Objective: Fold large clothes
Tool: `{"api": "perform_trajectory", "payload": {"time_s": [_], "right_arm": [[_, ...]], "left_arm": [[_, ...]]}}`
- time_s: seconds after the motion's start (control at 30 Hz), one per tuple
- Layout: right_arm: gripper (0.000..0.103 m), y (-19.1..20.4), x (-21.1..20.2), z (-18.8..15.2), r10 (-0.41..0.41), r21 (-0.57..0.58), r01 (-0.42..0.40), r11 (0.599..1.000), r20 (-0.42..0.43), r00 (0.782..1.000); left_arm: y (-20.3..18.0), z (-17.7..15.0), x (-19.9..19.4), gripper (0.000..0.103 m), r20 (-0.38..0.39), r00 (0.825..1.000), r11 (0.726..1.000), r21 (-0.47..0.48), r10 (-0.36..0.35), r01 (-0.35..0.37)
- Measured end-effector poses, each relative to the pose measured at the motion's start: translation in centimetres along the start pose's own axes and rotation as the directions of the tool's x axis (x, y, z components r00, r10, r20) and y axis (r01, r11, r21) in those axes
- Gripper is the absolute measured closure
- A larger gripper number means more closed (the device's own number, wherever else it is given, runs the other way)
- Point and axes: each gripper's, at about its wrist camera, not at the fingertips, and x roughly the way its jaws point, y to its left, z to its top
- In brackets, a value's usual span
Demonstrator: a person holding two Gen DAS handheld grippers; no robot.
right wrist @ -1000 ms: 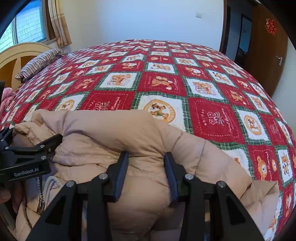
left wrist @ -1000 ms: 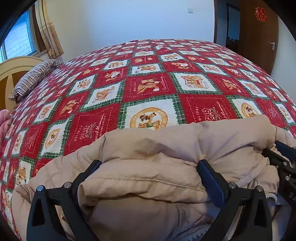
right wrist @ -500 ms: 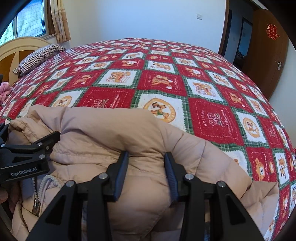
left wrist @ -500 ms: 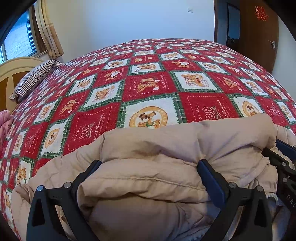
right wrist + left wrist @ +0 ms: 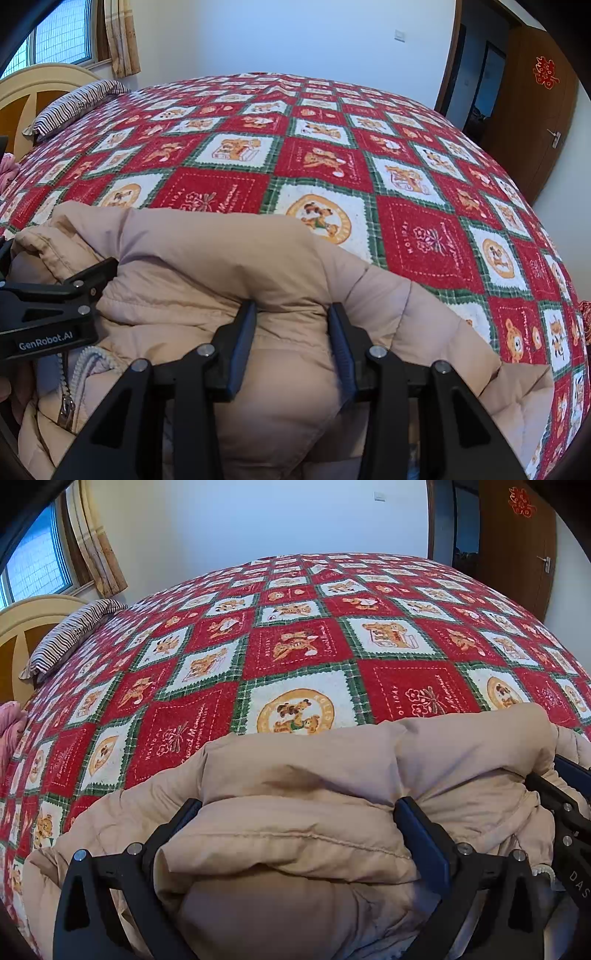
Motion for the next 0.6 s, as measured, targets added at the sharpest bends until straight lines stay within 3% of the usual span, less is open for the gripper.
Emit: {"api": "perform_trajectory", "payload": {"time_s": [0.23,0.3,0.37,0.4,0.53,0.6], "right_arm": [[0.058,0.7,-0.2,0.5,-0.051,-0.062,0.049,0.997,-0.022,0.998],[0.043,0.3,-1.6,0.9,-0.074,-0.074,0.072,0.995,-0.022,0.997],[0.035,-1.0,-5.2,0.7,-0.037,-0.035,0.039,0.999,0.05,0.998],[0.029,-1.4,-6.2,0.3,-0.034,-0.031,0.036,0.999,0.063,0.997],[0.027,-3.5,-10.2,-3.6,-0.003,-0.005,0.003,1.0,0.031,1.0],[0.027,-4.7,-11.7,-6.7,-0.006,0.021,0.006,1.0,-0.016,1.0]], "left_arm": [[0.0,1.2,-1.1,0.001,-0.017,0.999,0.998,0.043,0.035,-0.035],[1.2,2.0,-4.4,0.001,0.047,0.999,0.999,0.02,0.025,-0.026],[2.4,2.0,-7.7,0.001,0.105,0.994,1.0,0.01,-0.01,0.009],[3.0,1.5,-9.6,0.001,0.123,0.992,1.0,0.013,-0.019,0.017],[5.6,-2.6,-14.9,0.001,0.16,0.987,0.999,0.054,-0.009,0.0],[7.4,-6.9,-17.3,0.001,0.146,0.989,0.997,0.074,0.006,-0.017]]}}
